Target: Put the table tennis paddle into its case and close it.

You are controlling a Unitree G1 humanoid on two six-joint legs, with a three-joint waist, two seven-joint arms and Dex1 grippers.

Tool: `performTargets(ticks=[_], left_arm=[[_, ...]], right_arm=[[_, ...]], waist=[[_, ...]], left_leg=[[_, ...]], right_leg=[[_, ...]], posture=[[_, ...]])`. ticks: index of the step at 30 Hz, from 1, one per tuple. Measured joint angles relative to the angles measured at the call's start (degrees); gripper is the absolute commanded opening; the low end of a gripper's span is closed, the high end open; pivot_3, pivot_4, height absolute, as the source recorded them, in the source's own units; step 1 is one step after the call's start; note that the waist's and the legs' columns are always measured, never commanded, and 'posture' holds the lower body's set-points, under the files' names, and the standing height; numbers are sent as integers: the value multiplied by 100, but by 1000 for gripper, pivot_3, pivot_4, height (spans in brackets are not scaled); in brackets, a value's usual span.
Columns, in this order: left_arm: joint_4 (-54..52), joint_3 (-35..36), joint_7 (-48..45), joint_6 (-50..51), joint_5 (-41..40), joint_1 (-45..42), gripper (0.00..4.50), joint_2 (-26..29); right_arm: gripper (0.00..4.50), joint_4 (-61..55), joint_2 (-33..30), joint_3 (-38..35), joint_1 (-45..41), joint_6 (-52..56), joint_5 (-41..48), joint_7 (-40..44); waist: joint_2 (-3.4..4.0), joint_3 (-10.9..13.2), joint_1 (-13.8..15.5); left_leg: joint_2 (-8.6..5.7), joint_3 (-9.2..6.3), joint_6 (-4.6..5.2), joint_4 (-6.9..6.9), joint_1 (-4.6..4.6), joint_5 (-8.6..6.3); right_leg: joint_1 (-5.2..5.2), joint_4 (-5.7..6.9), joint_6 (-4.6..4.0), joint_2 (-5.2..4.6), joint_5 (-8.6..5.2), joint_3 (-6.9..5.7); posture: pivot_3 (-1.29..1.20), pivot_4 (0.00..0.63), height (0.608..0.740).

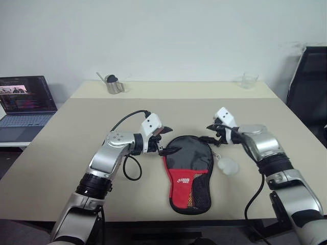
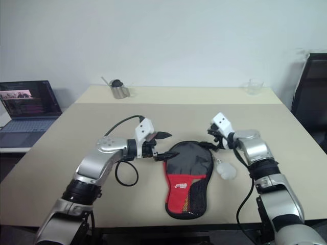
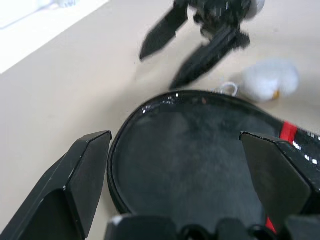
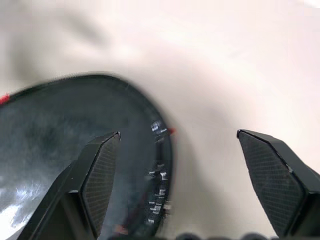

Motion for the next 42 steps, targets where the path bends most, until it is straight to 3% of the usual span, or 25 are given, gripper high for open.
performTargets(ticks=[6, 12, 25, 36, 42], left_arm=[[596, -268, -129, -216, 10, -299, 4500, -572], [1815, -453, 242, -912, 332, -544, 4500, -1394], [3939, -319, 1007, -2310, 860, -769, 4500, -1851], [4187, -245, 981, -2423, 984, -873, 4500, -1950], [4320, -174, 993, -2509, 1013, -921, 4500, -2080]], right_arm=[[4160, -1394, -1302, -319, 896, 593, 257, 545], [4160, -2041, -1922, -430, 1718, 1021, 379, 651], [4160, -3388, -2174, -689, 2594, 1508, 1063, 693], [4160, -3546, -2225, -653, 2657, 1647, 1123, 646], [4160, -3593, -2047, -240, 2808, 1660, 1090, 505]], waist=[[-3, 3, 70], [-9, 7, 17], [-16, 16, 17], [-15, 15, 31], [-15, 14, 34]], left_leg=[[-6, 1, 1, -1, -9, -2], [-10, -1, 1, 2, -2, -2], [-22, -16, 0, 26, 1, -3], [-28, -24, 0, 31, 2, -3], [-33, -28, 0, 33, 0, -3]], right_leg=[[1, -17, 5, 0, -3, -3], [2, -12, 6, 1, -2, 0], [16, -11, 20, 4, 5, -6], [22, -11, 21, 3, 6, -12], [23, -11, 22, 3, 6, -13]], posture=[[0, 150, 740], [0, 150, 740], [0, 150, 740], [0, 150, 740], [0, 150, 740]])
